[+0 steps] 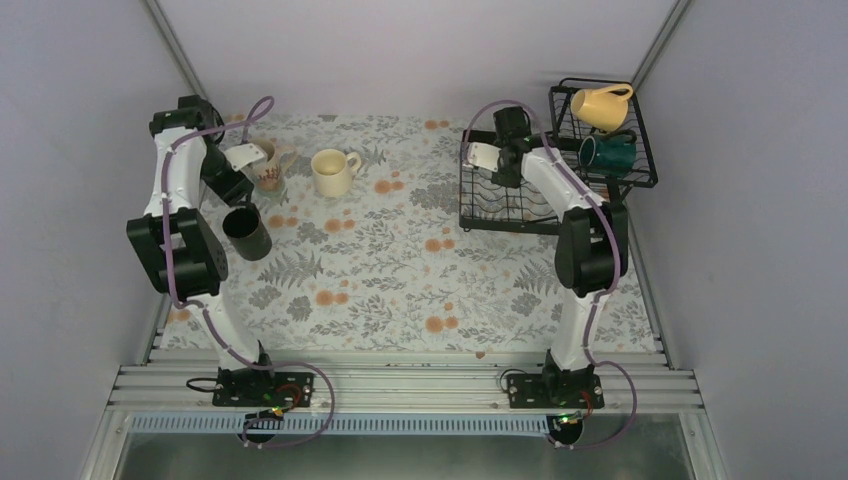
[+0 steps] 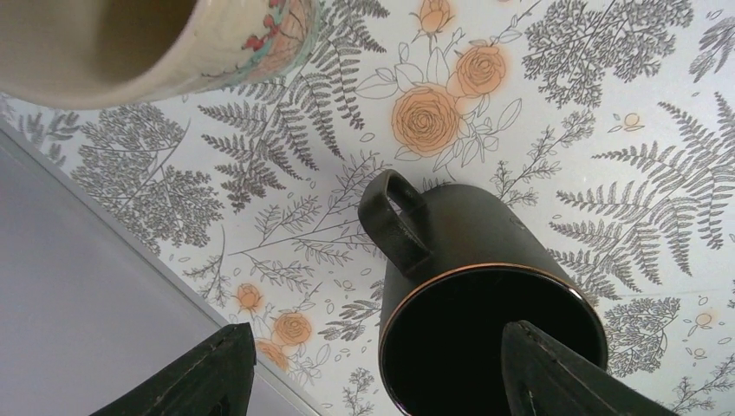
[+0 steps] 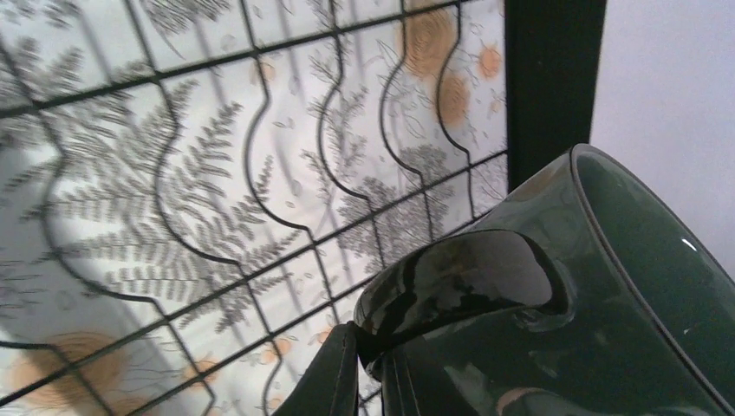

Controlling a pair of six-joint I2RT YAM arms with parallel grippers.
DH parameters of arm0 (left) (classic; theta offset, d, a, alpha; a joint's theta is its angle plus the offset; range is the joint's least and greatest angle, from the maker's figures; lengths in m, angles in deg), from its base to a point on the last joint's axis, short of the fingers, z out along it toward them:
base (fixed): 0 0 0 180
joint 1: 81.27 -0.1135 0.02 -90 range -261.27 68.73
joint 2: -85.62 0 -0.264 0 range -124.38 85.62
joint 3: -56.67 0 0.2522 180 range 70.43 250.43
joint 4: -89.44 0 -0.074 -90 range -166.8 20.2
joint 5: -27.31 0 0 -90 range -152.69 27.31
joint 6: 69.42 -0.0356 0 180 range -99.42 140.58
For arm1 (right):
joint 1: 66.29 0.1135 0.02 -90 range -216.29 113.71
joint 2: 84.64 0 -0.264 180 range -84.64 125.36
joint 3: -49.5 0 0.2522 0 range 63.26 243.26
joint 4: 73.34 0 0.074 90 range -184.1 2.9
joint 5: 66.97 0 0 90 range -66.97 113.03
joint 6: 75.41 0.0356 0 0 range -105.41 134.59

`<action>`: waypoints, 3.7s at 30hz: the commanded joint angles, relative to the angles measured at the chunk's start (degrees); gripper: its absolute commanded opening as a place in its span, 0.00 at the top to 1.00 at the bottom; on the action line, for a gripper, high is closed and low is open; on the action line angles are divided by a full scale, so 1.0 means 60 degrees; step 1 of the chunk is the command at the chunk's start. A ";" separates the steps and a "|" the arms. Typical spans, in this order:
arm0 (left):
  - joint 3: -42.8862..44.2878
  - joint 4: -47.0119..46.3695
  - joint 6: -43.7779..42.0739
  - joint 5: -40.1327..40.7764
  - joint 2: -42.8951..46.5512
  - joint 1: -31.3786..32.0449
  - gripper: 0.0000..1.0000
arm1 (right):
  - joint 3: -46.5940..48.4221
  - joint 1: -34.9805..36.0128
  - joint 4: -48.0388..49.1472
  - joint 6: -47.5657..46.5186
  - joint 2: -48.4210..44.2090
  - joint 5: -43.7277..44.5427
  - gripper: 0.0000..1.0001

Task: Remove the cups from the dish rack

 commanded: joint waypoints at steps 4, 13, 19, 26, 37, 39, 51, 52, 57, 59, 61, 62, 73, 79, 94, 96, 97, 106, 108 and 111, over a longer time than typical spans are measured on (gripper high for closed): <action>0.1003 0.0248 -0.0012 -0.0574 0.0736 0.0316 0.28 | 0.1039 -0.0072 -0.1248 0.0943 -0.1277 -0.2017 0.96; -0.0127 -0.3161 0.0191 -0.2811 0.2548 0.1776 0.12 | 0.3248 0.0044 -0.3515 0.2004 -0.2508 -0.5626 0.96; -0.2314 -0.7728 0.0999 -0.4747 0.4335 0.2544 0.00 | 0.3888 0.0141 -0.4645 0.2287 -0.3014 -0.7517 0.96; -0.3573 -1.2037 0.3194 -0.6450 0.4582 0.3037 0.00 | 0.3158 0.0189 -0.4720 0.2551 -0.3906 -0.9024 0.96; -0.2924 -1.3912 0.4102 -0.7886 0.3121 0.4680 0.00 | 0.2711 0.0201 -0.5220 0.2396 -0.4242 -1.0846 0.96; -0.2861 -1.4230 0.4251 -0.8362 0.2937 0.4820 0.00 | 0.2811 0.0222 -0.5501 0.2221 -0.4279 -1.1254 0.97; -0.2193 -1.2624 0.2846 -0.8519 0.2637 0.5275 0.00 | 0.2282 0.0912 -0.5254 0.2363 -0.4518 -1.0481 0.97; -0.2212 -1.2491 0.2677 -0.8362 0.2701 0.5267 0.00 | 0.1958 0.0985 -0.4822 0.2439 -0.4651 -1.0363 0.97; -0.2907 -1.2993 0.2046 -0.6968 0.3597 0.5122 0.00 | -0.1175 0.1932 -0.1035 0.3512 -0.6000 -0.8579 0.97; -0.2933 -1.3074 0.2059 -0.6263 0.3832 0.4962 0.00 | -0.2067 0.2377 0.0044 0.3738 -0.6223 -0.7781 0.97; -0.2806 -1.3022 0.2255 -0.6010 0.3929 0.4639 0.00 | -0.2653 0.2847 0.0828 0.3887 -0.6206 -0.6917 0.97; -0.2746 -1.2929 0.2310 -0.5959 0.3981 0.4479 0.00 | -0.2883 0.3024 0.1162 0.3884 -0.6155 -0.6580 0.97; -0.4177 -1.4452 0.2297 -0.4387 0.5286 0.3085 0.00 | -0.5197 0.4443 0.6087 0.4006 -0.5067 -0.4806 0.96; -0.4757 -1.5063 0.2695 -0.4271 0.5744 0.1936 0.00 | -0.5757 0.5498 0.8964 0.4288 -0.4232 -0.3714 0.96; -0.6208 -1.5827 0.2960 -0.4671 0.6547 0.0009 0.00 | -0.5930 0.7446 1.3427 0.4033 -0.1126 -0.1878 0.96; -0.6329 -1.5938 0.3091 -0.4789 0.6585 -0.0245 0.00 | -0.5936 0.7538 1.4085 0.3951 -0.0675 -0.1769 0.96; -0.6396 -1.5977 0.3103 -0.4839 0.6596 -0.0339 0.00 | -0.5872 0.7560 1.4248 0.3929 -0.0459 -0.1698 0.96; -0.6649 -1.6207 0.3339 -0.5280 0.6631 -0.1042 0.00 | -0.5019 0.7965 1.4877 0.4211 0.0883 -0.1426 0.96; -0.6755 -1.6245 0.3342 -0.5388 0.6649 -0.1171 0.00 | -0.4798 0.8022 1.4888 0.4228 0.1106 -0.1428 0.96; -0.6976 -1.6410 0.3431 -0.5521 0.6692 -0.1374 0.00 | -0.4414 0.8109 1.4682 0.4395 0.1397 -0.1461 0.96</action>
